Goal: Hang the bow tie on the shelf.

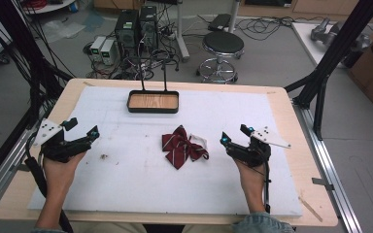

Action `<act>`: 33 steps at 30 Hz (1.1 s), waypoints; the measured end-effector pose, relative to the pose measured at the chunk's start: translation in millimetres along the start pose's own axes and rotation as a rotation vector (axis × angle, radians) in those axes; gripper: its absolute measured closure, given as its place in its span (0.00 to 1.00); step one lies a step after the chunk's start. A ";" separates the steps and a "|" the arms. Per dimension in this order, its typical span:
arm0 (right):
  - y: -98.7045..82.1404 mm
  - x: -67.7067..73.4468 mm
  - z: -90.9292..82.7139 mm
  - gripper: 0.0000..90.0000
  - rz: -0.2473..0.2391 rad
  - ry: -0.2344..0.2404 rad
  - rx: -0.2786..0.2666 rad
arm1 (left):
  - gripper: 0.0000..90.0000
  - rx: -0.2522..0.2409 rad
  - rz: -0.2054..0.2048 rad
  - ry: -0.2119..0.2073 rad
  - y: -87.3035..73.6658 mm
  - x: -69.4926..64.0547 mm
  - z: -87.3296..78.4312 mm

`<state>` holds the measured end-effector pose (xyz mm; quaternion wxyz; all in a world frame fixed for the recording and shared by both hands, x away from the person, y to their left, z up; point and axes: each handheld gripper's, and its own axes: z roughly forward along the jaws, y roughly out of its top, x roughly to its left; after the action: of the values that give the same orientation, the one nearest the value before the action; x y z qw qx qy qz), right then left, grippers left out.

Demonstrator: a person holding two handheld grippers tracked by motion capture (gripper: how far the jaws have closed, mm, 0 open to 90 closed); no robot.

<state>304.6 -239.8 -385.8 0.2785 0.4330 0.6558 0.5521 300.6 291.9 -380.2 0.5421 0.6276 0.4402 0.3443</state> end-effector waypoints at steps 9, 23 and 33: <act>-0.5 3.2 4.7 0.23 0.004 0.015 0.003 | 0.20 -0.008 -0.001 -0.001 0.9 0.3 -1.7; -4.4 29.8 47.6 0.24 -0.058 0.107 0.081 | 0.20 -0.010 -0.007 0.002 1.3 2.4 -2.8; -13.5 53.1 80.0 0.39 -0.131 0.177 0.170 | 0.20 -0.028 -0.007 0.005 4.5 2.7 -4.8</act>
<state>343.7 -154.9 -411.7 0.2172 0.3612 0.7491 0.5111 298.1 296.1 -375.1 0.5509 0.6176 0.4389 0.3499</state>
